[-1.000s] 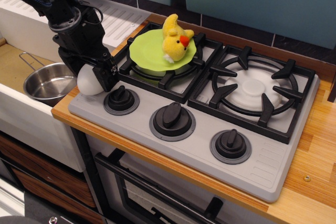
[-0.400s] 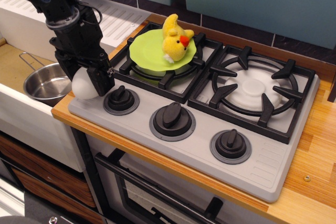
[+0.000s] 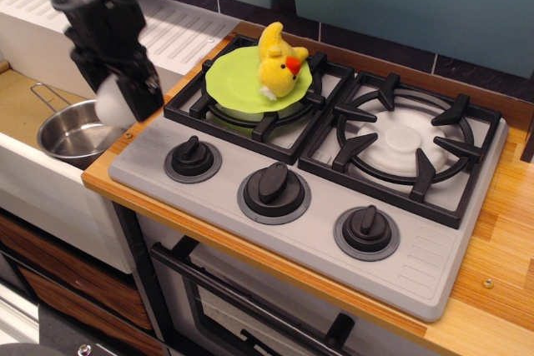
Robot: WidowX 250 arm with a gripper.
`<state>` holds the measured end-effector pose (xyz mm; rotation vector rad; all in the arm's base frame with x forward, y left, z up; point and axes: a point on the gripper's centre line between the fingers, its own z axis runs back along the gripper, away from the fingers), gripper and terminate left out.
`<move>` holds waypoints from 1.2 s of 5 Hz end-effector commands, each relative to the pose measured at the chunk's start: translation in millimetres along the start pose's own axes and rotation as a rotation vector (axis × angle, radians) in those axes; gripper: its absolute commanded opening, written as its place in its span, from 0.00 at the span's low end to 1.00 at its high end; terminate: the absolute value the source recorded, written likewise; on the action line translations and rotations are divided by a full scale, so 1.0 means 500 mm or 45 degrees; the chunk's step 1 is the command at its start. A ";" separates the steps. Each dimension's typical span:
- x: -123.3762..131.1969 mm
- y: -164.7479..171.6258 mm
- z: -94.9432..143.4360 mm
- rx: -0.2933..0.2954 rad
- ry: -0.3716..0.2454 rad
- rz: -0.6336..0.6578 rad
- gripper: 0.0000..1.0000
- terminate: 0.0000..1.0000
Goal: Put stuffedduck on plate and egg in pot or pan in sink
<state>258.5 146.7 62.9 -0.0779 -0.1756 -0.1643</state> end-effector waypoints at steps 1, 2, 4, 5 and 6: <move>0.028 0.104 0.007 -0.004 -0.107 -0.140 0.00 0.00; 0.026 0.133 -0.009 -0.013 -0.138 -0.170 0.00 0.00; 0.022 0.174 -0.037 -0.030 -0.170 -0.200 0.00 0.00; 0.023 0.170 -0.035 -0.024 -0.137 -0.180 0.00 0.00; 0.024 0.145 -0.019 0.004 -0.098 -0.122 1.00 0.00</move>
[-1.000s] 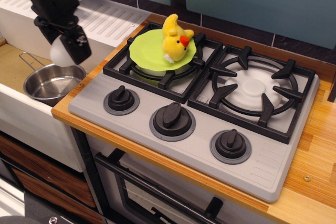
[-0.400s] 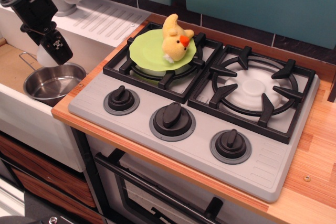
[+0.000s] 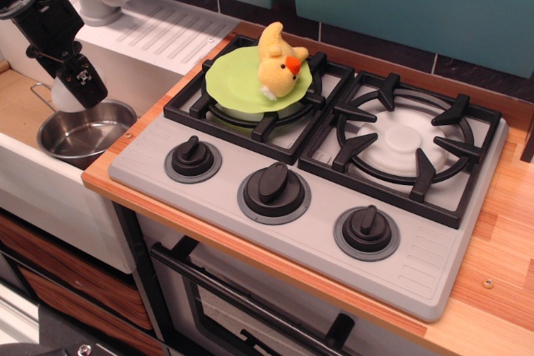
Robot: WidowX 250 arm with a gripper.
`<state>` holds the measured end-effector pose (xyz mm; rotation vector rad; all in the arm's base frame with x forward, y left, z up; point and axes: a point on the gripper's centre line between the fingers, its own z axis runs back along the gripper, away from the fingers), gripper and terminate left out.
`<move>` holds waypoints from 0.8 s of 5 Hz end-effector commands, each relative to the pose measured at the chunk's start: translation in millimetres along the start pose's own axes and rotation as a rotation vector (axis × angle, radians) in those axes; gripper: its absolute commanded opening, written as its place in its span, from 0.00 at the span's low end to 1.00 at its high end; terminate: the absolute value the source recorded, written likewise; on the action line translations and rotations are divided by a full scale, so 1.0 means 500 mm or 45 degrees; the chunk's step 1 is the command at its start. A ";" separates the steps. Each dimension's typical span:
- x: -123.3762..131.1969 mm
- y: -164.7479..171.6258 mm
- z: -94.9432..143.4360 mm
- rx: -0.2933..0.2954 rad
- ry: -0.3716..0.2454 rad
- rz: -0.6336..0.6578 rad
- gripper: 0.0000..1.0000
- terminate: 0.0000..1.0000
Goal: Put stuffedduck on plate and egg in pot or pan in sink
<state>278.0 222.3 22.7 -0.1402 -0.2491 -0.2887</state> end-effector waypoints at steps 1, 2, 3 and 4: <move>0.034 -0.036 0.069 0.088 0.036 0.057 1.00 0.00; 0.042 -0.051 0.092 0.093 0.070 0.072 1.00 0.00; 0.049 -0.062 0.125 0.100 0.108 0.085 1.00 0.00; 0.061 -0.077 0.171 0.118 0.168 0.106 1.00 0.00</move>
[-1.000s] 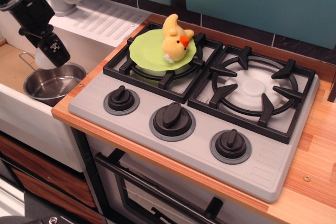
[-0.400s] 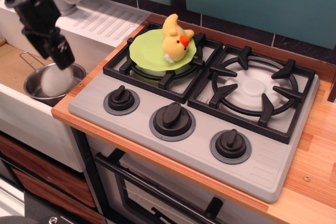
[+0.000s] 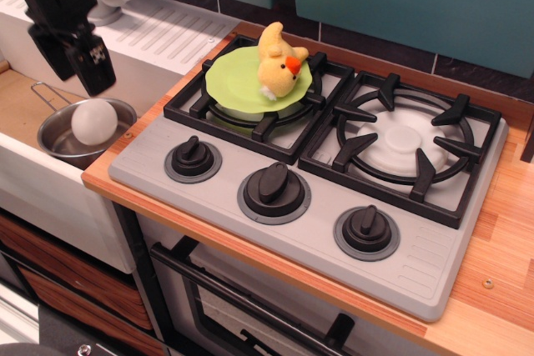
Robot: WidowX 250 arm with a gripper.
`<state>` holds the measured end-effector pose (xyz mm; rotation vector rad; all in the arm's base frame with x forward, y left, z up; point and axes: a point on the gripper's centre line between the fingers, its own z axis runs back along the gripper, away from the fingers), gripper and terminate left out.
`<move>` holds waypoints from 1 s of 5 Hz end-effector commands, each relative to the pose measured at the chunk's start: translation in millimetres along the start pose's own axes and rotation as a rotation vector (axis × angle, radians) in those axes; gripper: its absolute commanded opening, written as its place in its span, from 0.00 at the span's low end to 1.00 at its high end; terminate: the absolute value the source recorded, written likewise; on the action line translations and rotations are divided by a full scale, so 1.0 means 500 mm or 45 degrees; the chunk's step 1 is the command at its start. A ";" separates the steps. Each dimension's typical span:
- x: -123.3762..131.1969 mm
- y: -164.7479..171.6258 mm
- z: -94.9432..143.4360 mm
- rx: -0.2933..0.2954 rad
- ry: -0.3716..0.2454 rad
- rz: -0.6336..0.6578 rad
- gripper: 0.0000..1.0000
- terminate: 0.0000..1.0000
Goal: Put stuffedduck on plate and egg in pot or pan in sink
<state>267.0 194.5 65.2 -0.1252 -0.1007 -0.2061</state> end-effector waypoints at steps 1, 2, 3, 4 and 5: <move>0.033 -0.026 0.131 0.129 0.018 0.017 1.00 0.00; 0.034 -0.037 0.148 0.148 0.029 0.024 1.00 0.00; 0.038 -0.053 0.169 0.196 0.062 -0.048 1.00 0.00; 0.038 -0.053 0.169 0.196 0.062 -0.048 1.00 0.00; 0.038 -0.053 0.169 0.196 0.062 -0.048 1.00 0.00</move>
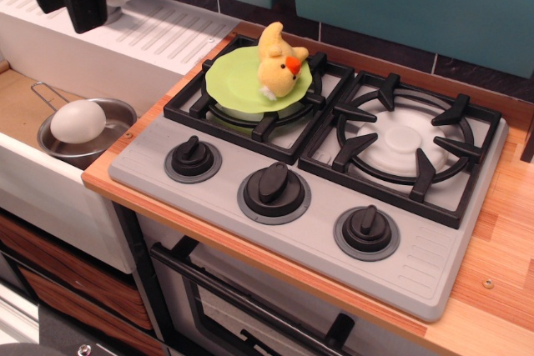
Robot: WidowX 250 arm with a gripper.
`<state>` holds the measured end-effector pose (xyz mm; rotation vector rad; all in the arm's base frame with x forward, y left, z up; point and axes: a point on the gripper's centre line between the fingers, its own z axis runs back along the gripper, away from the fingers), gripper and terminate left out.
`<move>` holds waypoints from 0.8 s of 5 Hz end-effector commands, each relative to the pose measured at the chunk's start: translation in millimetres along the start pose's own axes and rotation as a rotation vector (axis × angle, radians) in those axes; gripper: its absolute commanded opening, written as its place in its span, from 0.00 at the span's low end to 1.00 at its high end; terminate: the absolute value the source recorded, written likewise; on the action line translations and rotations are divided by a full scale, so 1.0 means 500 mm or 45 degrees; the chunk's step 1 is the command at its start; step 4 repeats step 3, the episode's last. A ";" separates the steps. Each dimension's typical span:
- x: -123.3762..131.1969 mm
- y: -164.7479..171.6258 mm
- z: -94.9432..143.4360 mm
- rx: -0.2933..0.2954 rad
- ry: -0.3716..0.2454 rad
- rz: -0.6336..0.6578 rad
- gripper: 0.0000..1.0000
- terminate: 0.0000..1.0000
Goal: Put stuffedduck on plate and egg in pot or pan in sink
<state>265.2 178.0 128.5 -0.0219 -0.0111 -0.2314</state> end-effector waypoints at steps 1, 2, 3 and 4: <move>0.016 0.000 0.050 0.081 -0.066 -0.010 1.00 0.00; 0.016 0.000 0.050 0.081 -0.066 -0.010 1.00 0.00; 0.016 0.000 0.050 0.081 -0.066 -0.010 1.00 1.00; 0.016 0.000 0.050 0.081 -0.066 -0.010 1.00 1.00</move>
